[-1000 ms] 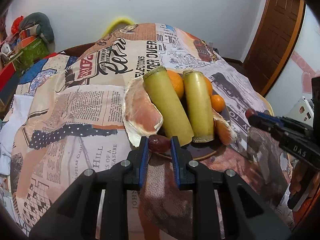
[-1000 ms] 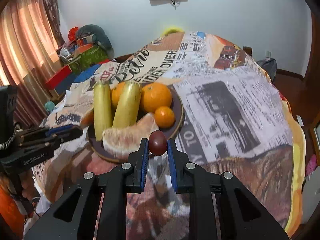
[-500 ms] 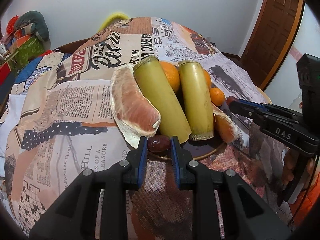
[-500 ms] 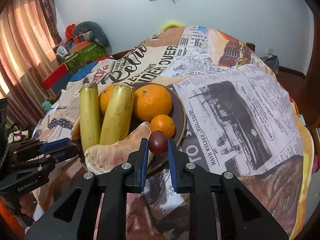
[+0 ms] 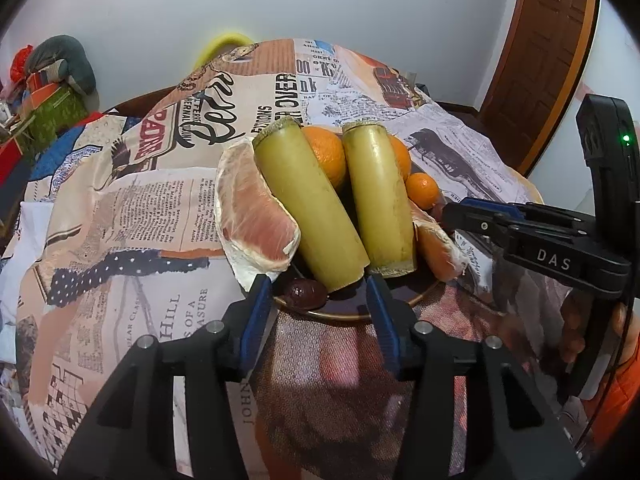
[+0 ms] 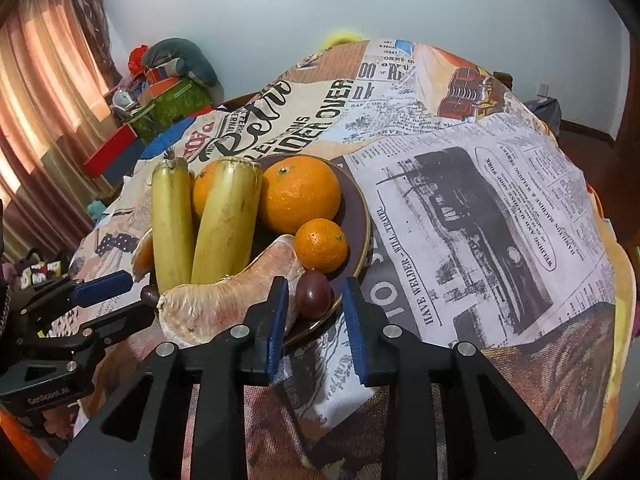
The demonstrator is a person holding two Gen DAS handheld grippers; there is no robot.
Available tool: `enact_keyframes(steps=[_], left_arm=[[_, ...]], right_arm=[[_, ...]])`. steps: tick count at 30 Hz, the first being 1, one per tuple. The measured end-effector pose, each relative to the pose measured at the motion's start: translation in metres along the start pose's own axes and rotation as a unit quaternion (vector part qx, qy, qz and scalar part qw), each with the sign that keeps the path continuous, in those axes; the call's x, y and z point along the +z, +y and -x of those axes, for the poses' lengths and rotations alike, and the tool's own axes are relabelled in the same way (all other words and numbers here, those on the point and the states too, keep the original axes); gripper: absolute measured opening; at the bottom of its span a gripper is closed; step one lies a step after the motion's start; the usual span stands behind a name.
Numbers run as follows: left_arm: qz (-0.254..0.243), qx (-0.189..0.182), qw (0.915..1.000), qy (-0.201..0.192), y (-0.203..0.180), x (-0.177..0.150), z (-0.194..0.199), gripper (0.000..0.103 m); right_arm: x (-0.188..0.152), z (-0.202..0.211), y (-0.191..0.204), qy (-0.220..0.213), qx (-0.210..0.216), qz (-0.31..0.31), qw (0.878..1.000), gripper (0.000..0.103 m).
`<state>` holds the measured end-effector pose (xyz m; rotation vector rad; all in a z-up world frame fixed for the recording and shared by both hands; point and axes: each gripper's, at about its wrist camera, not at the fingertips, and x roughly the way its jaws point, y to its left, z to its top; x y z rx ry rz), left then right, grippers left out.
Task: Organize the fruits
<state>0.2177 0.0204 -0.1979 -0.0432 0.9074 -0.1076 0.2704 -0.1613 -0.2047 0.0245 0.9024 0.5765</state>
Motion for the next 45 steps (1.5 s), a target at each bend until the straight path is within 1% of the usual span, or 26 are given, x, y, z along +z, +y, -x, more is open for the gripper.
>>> enact_keyframes(steps=[4, 7, 9, 13, 15, 19, 22, 24, 26, 27, 30, 31, 32, 33, 34, 35, 37, 38, 40, 43, 45], left_arm=[[0.002, 0.001, 0.9999, -0.011, 0.0, 0.001, 0.012, 0.049], [0.001, 0.005, 0.9995, -0.031, -0.002, 0.003, 0.03, 0.049], [0.0, 0.008, 0.9988, -0.049, -0.003, 0.005, 0.045, 0.049], [0.002, 0.017, 0.9952, -0.097, -0.005, 0.011, 0.084, 0.049], [-0.001, 0.025, 0.9921, -0.123, -0.007, 0.013, 0.105, 0.049], [-0.003, 0.037, 0.9825, -0.183, -0.013, 0.016, 0.153, 0.049], [0.0, 0.04, 0.974, -0.223, -0.018, 0.016, 0.187, 0.054], [0.002, 0.04, 0.9673, -0.25, -0.021, 0.014, 0.209, 0.06], [-0.003, 0.042, 0.9612, -0.273, -0.026, 0.011, 0.228, 0.063], [-0.006, 0.042, 0.9575, -0.285, -0.029, 0.009, 0.239, 0.067], [-0.009, 0.039, 0.9503, -0.309, -0.033, 0.002, 0.259, 0.076], [-0.009, 0.039, 0.9483, -0.315, -0.035, -0.001, 0.265, 0.079], [-0.01, 0.039, 0.9459, -0.322, -0.036, -0.004, 0.271, 0.084], [-0.01, 0.041, 0.9442, -0.327, -0.037, -0.005, 0.274, 0.089], [-0.011, 0.042, 0.9422, -0.332, -0.038, -0.008, 0.279, 0.091], [-0.012, 0.042, 0.9408, -0.336, -0.039, -0.01, 0.281, 0.092], [-0.014, 0.041, 0.9394, -0.34, -0.04, -0.013, 0.285, 0.095], [-0.013, 0.041, 0.9389, -0.341, -0.041, -0.014, 0.287, 0.097], [-0.012, 0.043, 0.9373, -0.346, -0.041, -0.017, 0.289, 0.099], [-0.011, 0.042, 0.9368, -0.347, -0.041, -0.02, 0.29, 0.101], [-0.009, 0.04, 0.936, -0.35, -0.042, -0.022, 0.291, 0.102]], right_arm=[[0.001, 0.013, 0.002, -0.012, 0.001, -0.001, 1.0, 0.026], [0.003, 0.028, 0.006, -0.027, 0.0, 0.0, 1.0, 0.026], [0.004, 0.041, 0.01, -0.04, -0.002, 0.003, 0.999, 0.026], [0.009, 0.08, 0.022, -0.084, -0.008, 0.016, 0.996, 0.026], [0.01, 0.097, 0.028, -0.106, -0.012, 0.022, 0.994, 0.026], [0.011, 0.138, 0.044, -0.155, -0.008, 0.029, 0.988, 0.026], [0.008, 0.166, 0.058, -0.192, -0.013, 0.04, 0.98, 0.027], [0.005, 0.184, 0.067, -0.217, -0.016, 0.047, 0.975, 0.034], [0.0, 0.201, 0.075, -0.242, -0.019, 0.052, 0.969, 0.046], [-0.003, 0.209, 0.08, -0.257, -0.021, 0.055, 0.965, 0.048], [-0.01, 0.223, 0.091, -0.281, -0.029, 0.063, 0.957, 0.059], [-0.013, 0.227, 0.095, -0.289, -0.034, 0.066, 0.954, 0.065], [-0.014, 0.229, 0.098, -0.294, -0.037, 0.067, 0.953, 0.069], [-0.016, 0.23, 0.099, -0.299, -0.04, 0.068, 0.951, 0.071], [-0.018, 0.232, 0.102, -0.304, -0.042, 0.07, 0.949, 0.074], [-0.019, 0.232, 0.103, -0.307, -0.045, 0.071, 0.948, 0.079], [-0.022, 0.233, 0.106, -0.313, -0.053, 0.072, 0.946, 0.085], [-0.023, 0.233, 0.106, -0.316, -0.055, 0.071, 0.944, 0.086], [-0.025, 0.233, 0.108, -0.32, -0.061, 0.07, 0.943, 0.089], [-0.027, 0.236, 0.108, -0.327, -0.064, 0.066, 0.941, 0.102], [-0.031, 0.239, 0.107, -0.335, -0.068, 0.063, 0.938, 0.103]])
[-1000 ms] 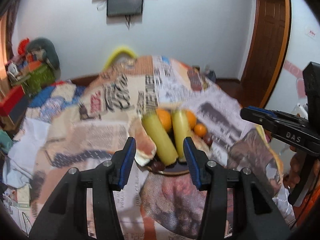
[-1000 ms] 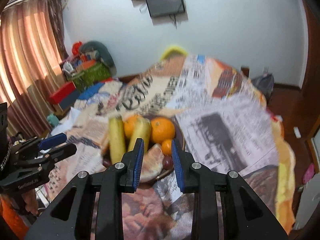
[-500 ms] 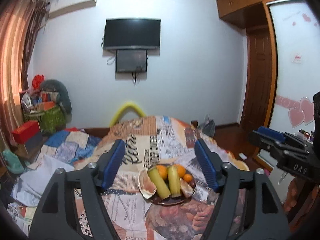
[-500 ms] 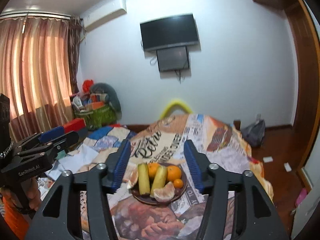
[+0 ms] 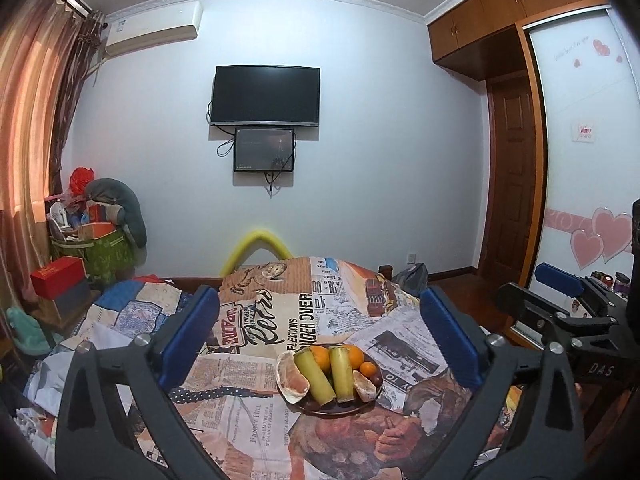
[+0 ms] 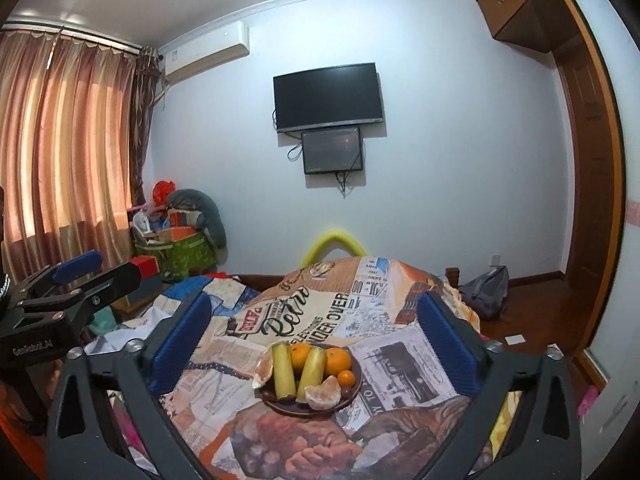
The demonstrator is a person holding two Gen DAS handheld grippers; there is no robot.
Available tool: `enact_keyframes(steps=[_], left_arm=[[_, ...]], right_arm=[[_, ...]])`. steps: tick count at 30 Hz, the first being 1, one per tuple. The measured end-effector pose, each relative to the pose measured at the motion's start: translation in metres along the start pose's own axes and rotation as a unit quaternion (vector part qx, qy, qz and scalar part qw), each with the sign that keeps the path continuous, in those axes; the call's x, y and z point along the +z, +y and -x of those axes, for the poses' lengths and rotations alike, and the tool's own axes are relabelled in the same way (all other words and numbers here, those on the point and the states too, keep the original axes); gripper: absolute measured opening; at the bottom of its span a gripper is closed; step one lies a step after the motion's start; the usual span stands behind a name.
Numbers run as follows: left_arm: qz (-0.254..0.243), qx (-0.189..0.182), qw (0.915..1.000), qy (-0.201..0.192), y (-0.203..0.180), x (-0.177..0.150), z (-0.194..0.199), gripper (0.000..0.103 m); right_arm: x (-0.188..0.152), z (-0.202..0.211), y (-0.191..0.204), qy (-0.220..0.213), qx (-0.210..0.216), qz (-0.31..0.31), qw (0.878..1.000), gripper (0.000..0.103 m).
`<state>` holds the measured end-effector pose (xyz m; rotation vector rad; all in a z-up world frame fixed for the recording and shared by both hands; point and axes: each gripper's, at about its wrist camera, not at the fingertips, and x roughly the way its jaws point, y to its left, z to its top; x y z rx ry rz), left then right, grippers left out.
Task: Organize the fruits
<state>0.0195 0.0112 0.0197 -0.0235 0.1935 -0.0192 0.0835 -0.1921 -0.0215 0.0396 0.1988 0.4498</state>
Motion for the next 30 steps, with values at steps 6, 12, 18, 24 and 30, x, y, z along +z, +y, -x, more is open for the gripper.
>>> enact_keyframes(steps=[6, 12, 18, 24, 30], left_arm=[[-0.003, 0.002, 1.0, 0.0, -0.003, -0.004, -0.001, 0.102], [-0.001, 0.001, 1.0, 0.004, -0.002, -0.005, -0.003, 0.103], [-0.002, 0.0, 1.0, 0.008, -0.001, -0.007, -0.006, 0.103], [-0.005, -0.002, 0.9999, 0.01, -0.003, -0.008, -0.006, 0.103], [-0.003, -0.004, 0.9999, 0.011, -0.003, -0.009, -0.006, 0.103]], right_arm=[[0.001, 0.005, 0.002, -0.004, -0.005, 0.003, 1.0, 0.103], [0.0, 0.007, 0.002, -0.002, -0.005, 0.003, 1.0, 0.103], [-0.002, 0.009, 0.001, 0.001, -0.005, -0.001, 1.0, 0.103], [-0.001, 0.011, 0.0, 0.0, -0.006, -0.004, 1.0, 0.103], [-0.001, 0.011, -0.001, -0.001, -0.007, -0.005, 1.0, 0.103]])
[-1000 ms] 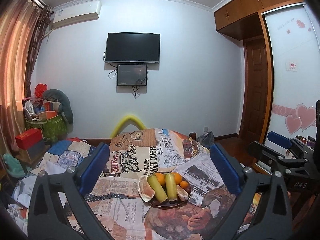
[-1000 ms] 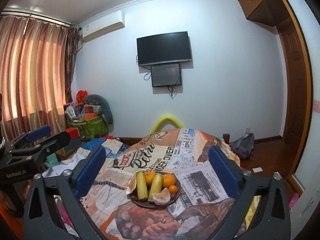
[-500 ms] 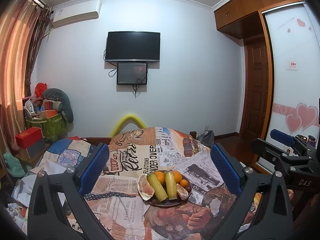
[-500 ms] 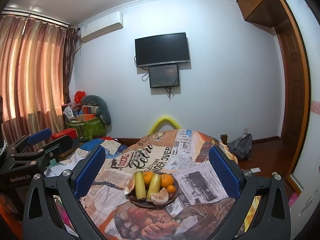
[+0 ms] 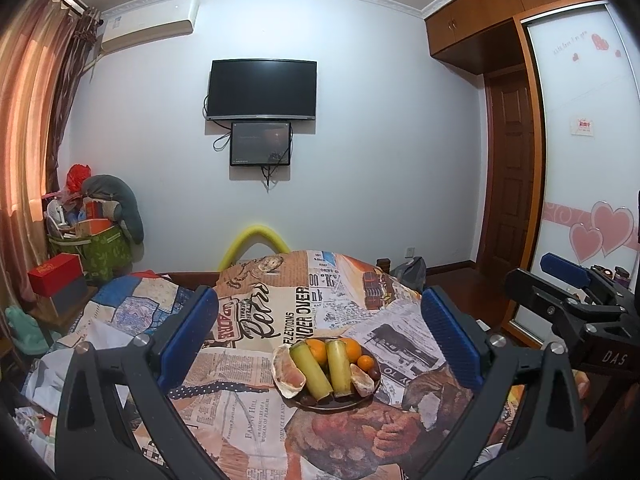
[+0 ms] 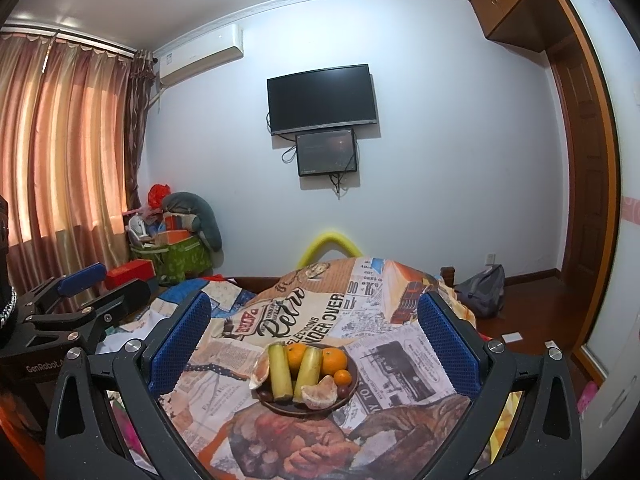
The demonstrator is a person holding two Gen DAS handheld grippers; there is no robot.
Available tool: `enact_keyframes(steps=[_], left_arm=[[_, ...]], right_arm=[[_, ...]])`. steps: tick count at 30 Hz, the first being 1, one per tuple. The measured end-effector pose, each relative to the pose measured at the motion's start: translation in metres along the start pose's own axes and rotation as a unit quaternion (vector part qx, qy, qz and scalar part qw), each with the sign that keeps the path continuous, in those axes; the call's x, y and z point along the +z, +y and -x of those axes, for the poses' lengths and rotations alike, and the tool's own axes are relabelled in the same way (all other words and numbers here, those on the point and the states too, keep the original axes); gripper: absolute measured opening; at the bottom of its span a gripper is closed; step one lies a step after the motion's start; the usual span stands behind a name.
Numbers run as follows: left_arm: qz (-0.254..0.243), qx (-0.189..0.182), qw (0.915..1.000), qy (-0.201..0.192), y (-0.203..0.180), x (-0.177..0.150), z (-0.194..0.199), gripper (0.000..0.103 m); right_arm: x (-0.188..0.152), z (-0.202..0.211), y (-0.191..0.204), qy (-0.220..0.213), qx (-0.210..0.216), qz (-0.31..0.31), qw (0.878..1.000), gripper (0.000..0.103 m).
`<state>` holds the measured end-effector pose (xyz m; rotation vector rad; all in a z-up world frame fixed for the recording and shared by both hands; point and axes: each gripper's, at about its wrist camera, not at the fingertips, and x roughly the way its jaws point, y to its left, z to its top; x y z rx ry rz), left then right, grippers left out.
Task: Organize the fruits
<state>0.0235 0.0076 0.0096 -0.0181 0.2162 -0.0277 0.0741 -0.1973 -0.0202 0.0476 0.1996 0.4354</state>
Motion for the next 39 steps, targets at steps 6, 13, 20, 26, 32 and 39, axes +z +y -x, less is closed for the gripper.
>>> enact_keyframes(steps=[6, 13, 20, 26, 32, 39], left_arm=[[0.001, -0.005, 1.0, 0.003, 0.0, -0.0003, -0.0025, 0.103], [-0.003, -0.005, 1.0, 0.003, -0.0005, -0.0011, -0.0024, 0.103], [-0.003, -0.005, 1.0, 0.003, -0.0006, -0.0011, -0.0024, 0.103], [-0.002, -0.016, 0.9998, 0.006, -0.0018, -0.0014, -0.003, 0.103], [0.002, -0.016, 0.9998, 0.008, -0.0022, -0.0003, -0.0045, 0.103], [0.01, -0.015, 0.9998, 0.008, 0.0009, 0.001, -0.0061, 0.103]], right_arm=[[0.0014, 0.0006, -0.0026, 0.002, 0.001, -0.006, 1.0, 0.103], [0.0022, 0.0023, -0.004, 0.002, 0.0, -0.009, 1.0, 0.103], [0.0021, 0.0017, -0.0041, 0.002, -0.001, -0.011, 1.0, 0.103], [0.0024, 0.0018, -0.0039, 0.002, 0.0, -0.011, 1.0, 0.103], [0.0012, 0.0006, -0.0032, 0.005, 0.0, -0.007, 1.0, 0.103], [0.0015, -0.0002, -0.0032, 0.005, -0.001, -0.004, 1.0, 0.103]])
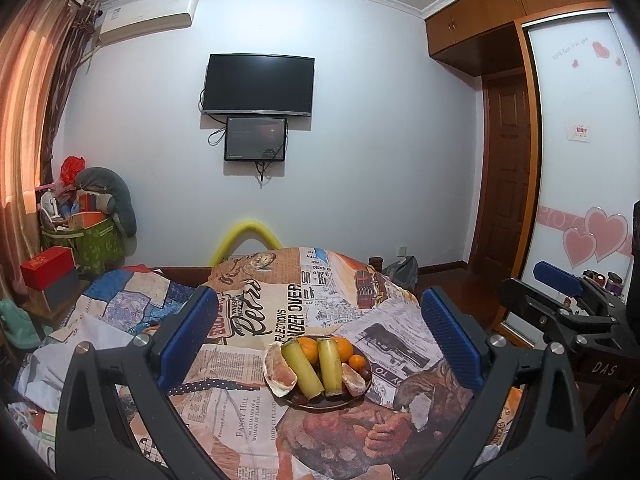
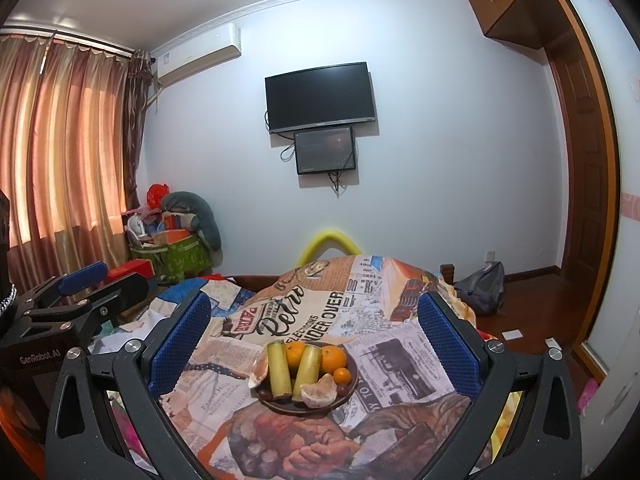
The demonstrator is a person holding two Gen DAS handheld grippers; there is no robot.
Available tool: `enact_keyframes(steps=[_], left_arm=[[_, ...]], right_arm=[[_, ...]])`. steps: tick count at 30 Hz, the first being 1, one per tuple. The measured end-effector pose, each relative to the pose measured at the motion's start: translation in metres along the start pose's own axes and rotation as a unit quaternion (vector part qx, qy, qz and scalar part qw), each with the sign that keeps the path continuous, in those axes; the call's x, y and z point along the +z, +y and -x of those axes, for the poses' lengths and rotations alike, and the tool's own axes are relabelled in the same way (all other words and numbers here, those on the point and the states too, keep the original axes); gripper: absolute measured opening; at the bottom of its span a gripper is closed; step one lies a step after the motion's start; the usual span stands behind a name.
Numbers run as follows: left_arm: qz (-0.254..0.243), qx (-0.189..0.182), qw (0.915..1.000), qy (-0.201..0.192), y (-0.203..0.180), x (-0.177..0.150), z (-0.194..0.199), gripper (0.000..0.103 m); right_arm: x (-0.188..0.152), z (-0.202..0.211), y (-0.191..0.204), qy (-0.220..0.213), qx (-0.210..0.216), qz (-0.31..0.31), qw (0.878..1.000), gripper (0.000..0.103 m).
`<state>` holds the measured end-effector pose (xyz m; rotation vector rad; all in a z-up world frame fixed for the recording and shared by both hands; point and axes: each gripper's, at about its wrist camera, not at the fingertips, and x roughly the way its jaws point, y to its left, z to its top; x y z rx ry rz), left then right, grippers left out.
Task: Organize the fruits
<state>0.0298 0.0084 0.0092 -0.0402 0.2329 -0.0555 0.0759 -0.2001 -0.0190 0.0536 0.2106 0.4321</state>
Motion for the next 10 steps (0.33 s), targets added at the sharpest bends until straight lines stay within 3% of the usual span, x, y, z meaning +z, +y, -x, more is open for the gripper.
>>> enact_keyframes(steps=[10], left_arm=[[0.007, 0.002, 1.0, 0.002, 0.001, -0.0012, -0.0016, 0.103]], right_arm=[[-0.0011, -0.0004, -0.0008, 0.003, -0.001, 0.0, 1.0, 0.103]])
